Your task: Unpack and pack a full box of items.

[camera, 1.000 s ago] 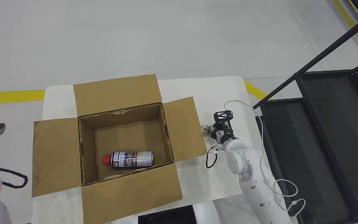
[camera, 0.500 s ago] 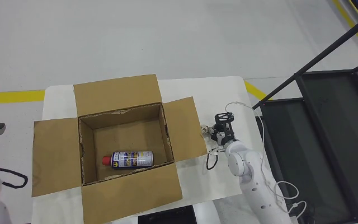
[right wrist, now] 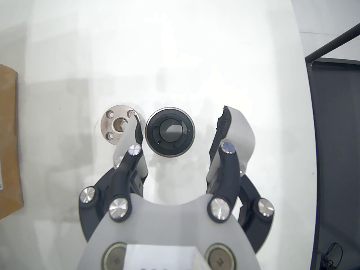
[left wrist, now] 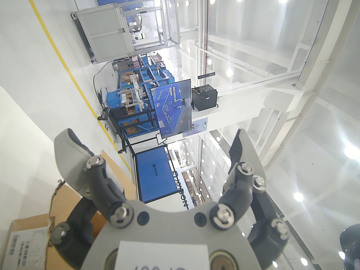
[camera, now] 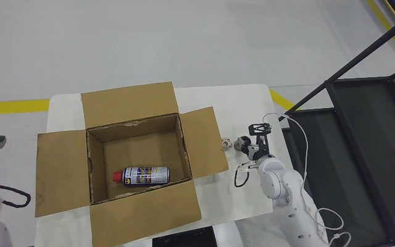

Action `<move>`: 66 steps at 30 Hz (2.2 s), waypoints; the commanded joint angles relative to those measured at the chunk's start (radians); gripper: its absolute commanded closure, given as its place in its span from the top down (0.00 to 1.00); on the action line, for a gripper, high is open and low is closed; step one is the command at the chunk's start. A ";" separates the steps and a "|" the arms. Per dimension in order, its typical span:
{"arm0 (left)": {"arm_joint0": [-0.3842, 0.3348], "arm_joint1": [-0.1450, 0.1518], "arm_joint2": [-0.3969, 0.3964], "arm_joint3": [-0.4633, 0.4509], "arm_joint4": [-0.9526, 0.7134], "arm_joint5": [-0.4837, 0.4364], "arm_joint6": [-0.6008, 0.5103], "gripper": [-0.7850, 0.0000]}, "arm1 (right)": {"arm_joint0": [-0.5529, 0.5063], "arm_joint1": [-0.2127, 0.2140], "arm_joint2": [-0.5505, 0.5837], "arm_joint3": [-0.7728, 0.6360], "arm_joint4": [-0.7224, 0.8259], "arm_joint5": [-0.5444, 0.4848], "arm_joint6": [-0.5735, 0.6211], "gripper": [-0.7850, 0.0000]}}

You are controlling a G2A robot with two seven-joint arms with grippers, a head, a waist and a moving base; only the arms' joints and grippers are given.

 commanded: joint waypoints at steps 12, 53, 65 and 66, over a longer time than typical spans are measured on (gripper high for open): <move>0.000 0.000 0.000 0.000 0.000 0.000 0.000 1.00 | -0.115 0.005 0.087 -0.161 0.194 -0.127 -0.164 0.68; 0.000 0.000 0.000 0.000 0.000 0.000 0.000 1.00 | 0.652 -0.051 -0.646 -0.093 0.064 -0.373 0.262 0.72; 0.000 0.000 0.000 0.000 0.000 0.000 0.000 1.00 | 0.741 -0.067 -0.691 -0.051 0.113 -0.378 0.404 0.82; 0.000 0.000 0.000 0.000 0.000 0.000 0.000 1.00 | 0.746 -0.067 -0.693 -0.050 0.117 -0.382 0.416 0.84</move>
